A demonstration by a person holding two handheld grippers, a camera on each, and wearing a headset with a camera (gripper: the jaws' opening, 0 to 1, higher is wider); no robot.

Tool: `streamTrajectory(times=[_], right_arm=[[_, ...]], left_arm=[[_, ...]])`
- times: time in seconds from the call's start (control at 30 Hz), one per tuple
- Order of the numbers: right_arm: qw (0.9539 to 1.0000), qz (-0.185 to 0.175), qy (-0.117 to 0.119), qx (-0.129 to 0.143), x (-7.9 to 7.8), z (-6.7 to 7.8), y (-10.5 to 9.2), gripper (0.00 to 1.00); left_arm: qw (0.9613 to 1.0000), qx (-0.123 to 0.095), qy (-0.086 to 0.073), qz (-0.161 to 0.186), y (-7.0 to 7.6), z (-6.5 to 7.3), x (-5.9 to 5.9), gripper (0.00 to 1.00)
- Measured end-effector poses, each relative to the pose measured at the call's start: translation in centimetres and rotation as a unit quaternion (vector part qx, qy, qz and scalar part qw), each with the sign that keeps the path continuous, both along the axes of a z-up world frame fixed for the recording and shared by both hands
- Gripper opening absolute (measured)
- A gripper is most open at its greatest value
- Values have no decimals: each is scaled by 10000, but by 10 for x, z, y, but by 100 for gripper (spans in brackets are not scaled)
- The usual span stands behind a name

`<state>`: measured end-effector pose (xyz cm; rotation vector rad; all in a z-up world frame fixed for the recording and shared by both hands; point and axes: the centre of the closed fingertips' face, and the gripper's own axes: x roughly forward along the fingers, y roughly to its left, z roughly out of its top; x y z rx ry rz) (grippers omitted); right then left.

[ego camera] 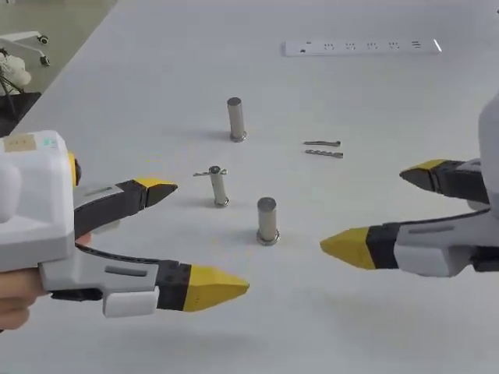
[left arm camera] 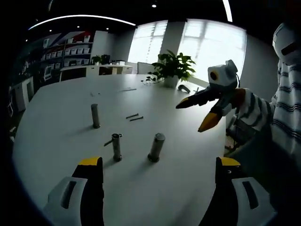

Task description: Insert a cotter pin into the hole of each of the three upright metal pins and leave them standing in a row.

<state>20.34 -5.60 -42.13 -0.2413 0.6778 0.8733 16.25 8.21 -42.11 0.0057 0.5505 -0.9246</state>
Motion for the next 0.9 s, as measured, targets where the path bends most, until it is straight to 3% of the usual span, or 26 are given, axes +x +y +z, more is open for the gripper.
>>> streamTrajectory(times=[0.13,0.23,0.43,0.47,0.53,0.57,0.7,0.77,0.8,0.83,0.9], right_arm=[[9989,250,-361,-174,21,10,-6,76],[9982,542,-176,-210,27,5,-7,71],[9923,979,-337,-680,50,1,-13,65],[9898,1160,-316,-762,52,0,-12,63],[9854,1525,-426,-627,56,3,-3,56],[9853,1528,-442,-621,60,3,-3,53],[9693,1958,-627,-1346,78,-9,-8,43],[9646,2100,-422,-1538,80,-15,-8,34],[9630,2162,-470,-1539,83,-16,-5,31],[9582,2313,-539,-1598,86,-17,-2,29],[9535,2452,-458,-1692,88,-20,1,27]], left_arm=[[9999,107,10,123,6,-3,0,99],[9997,90,1,211,9,-3,0,99],[9996,54,-6,265,9,-1,-4,99],[9996,57,4,269,9,-1,-5,99],[9996,108,31,240,9,-2,-9,98],[9997,121,45,211,8,-2,-11,97],[9998,104,27,196,8,0,-16,97],[9997,75,4,216,9,2,-18,97],[9998,64,1,214,9,2,-18,97],[9997,60,-3,216,9,3,-19,96],[9997,75,-23,223,10,3,-19,96]])
